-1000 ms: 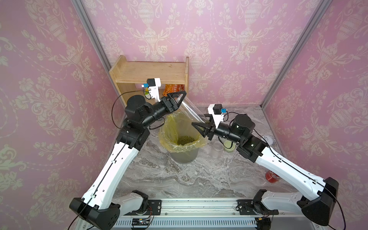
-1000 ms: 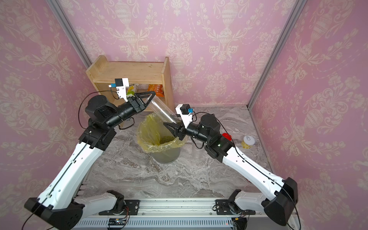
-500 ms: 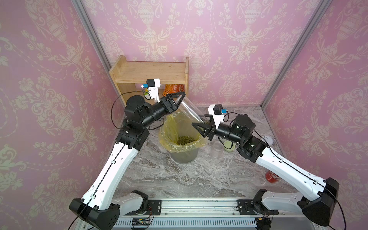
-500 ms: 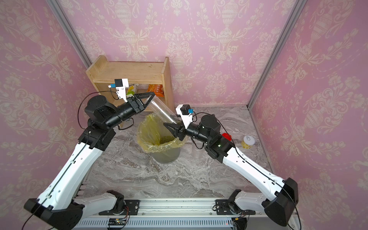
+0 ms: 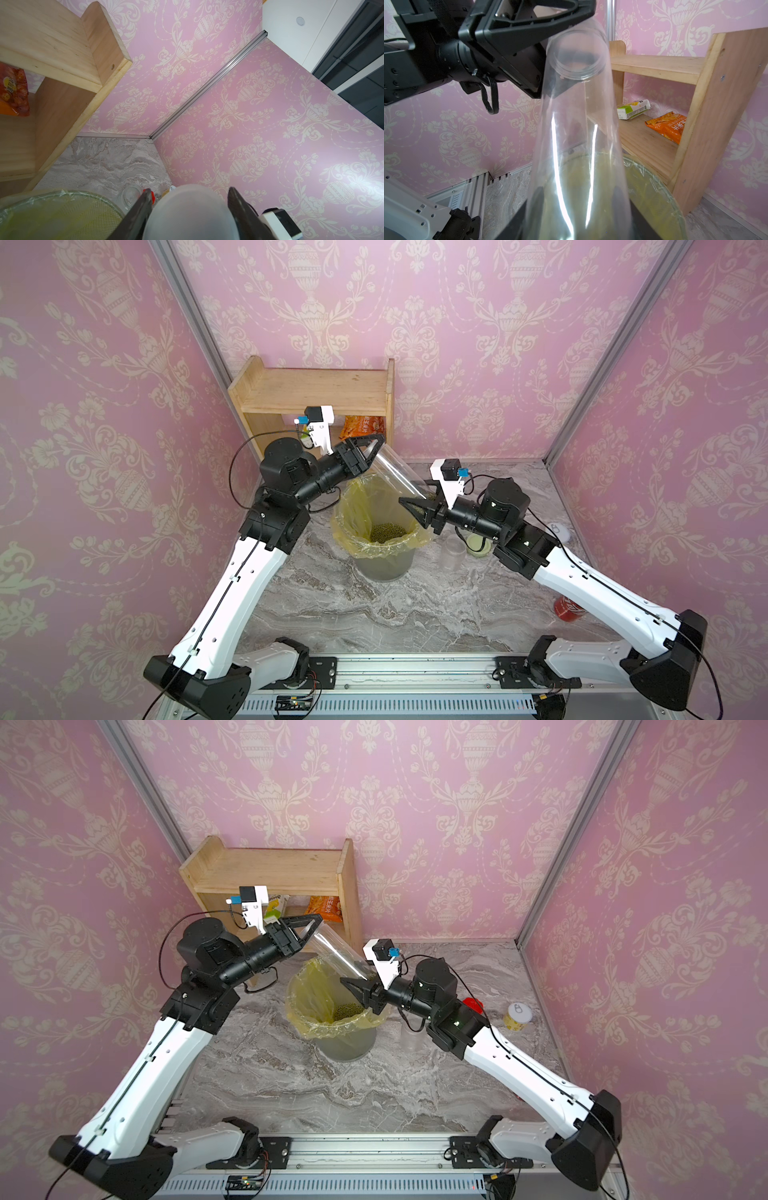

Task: Empty moldy mung beans from jars
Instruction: Unscrew the lid from the jar.

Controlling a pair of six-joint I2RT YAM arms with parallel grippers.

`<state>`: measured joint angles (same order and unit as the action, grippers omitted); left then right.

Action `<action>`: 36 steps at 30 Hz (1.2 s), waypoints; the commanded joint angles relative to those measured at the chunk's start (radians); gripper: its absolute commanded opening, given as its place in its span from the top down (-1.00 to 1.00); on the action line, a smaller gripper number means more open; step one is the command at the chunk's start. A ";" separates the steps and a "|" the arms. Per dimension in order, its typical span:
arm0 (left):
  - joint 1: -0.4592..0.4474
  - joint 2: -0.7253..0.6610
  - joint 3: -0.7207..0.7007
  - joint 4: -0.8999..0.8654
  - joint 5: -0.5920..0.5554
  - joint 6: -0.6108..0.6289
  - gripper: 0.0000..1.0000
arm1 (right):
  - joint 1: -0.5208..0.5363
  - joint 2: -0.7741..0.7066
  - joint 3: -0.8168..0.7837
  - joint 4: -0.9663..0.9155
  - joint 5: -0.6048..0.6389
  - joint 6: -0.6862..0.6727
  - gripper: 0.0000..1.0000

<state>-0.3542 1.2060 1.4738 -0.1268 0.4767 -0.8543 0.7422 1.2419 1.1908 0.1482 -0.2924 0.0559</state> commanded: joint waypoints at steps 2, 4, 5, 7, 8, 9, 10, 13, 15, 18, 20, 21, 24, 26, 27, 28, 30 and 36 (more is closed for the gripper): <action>0.003 0.014 0.045 -0.100 -0.055 0.070 0.00 | 0.028 0.014 0.055 -0.019 0.085 -0.077 0.15; 0.003 0.021 0.058 -0.123 -0.071 0.074 0.00 | 0.040 0.017 0.059 -0.022 0.115 -0.095 0.17; 0.002 0.026 0.064 -0.133 -0.080 0.075 0.00 | 0.049 0.020 0.061 -0.025 0.128 -0.106 0.17; 0.002 0.030 0.069 -0.147 -0.098 0.076 0.01 | 0.060 0.029 0.074 -0.037 0.144 -0.123 0.18; 0.003 0.028 0.064 -0.150 -0.112 0.073 0.01 | 0.065 0.034 0.081 -0.043 0.157 -0.128 0.18; 0.003 0.023 0.057 -0.150 -0.130 0.071 0.01 | 0.069 0.037 0.083 -0.045 0.170 -0.132 0.18; 0.001 0.016 0.046 -0.148 -0.149 0.069 0.01 | 0.071 0.039 0.084 -0.043 0.184 -0.135 0.18; -0.002 0.008 0.027 -0.147 -0.171 0.055 0.02 | 0.081 0.052 0.099 -0.045 0.231 -0.145 0.18; -0.006 0.007 0.017 -0.146 -0.176 0.043 0.02 | 0.085 0.064 0.109 -0.046 0.236 -0.152 0.18; -0.010 0.010 0.009 -0.151 -0.173 0.030 0.01 | 0.101 0.087 0.137 -0.063 0.241 -0.172 0.18; -0.008 0.012 0.014 -0.162 -0.174 0.030 0.01 | 0.118 0.104 0.165 -0.089 0.268 -0.192 0.18; -0.010 0.011 0.016 -0.168 -0.178 0.034 0.02 | 0.124 0.110 0.175 -0.100 0.278 -0.204 0.19; -0.009 0.010 0.029 -0.184 -0.192 0.043 0.01 | 0.148 0.124 0.195 -0.121 0.306 -0.238 0.19; -0.008 0.013 0.045 -0.208 -0.204 0.060 0.00 | 0.150 0.128 0.201 -0.123 0.307 -0.239 0.19; -0.008 0.013 0.049 -0.218 -0.204 0.065 0.00 | 0.153 0.129 0.201 -0.124 0.309 -0.240 0.19; -0.006 0.014 0.053 -0.225 -0.207 0.069 0.00 | 0.152 0.131 0.202 -0.124 0.314 -0.241 0.19; -0.003 0.015 0.063 -0.242 -0.199 0.076 0.00 | 0.152 0.133 0.201 -0.121 0.320 -0.241 0.20; 0.021 0.021 0.078 -0.265 -0.161 0.071 0.01 | 0.153 0.119 0.174 -0.097 0.300 -0.242 0.20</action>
<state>-0.3363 1.2190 1.5261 -0.3317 0.2401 -0.8089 0.8810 1.3670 1.3472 -0.0170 0.0402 -0.1600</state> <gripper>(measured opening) 0.556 0.543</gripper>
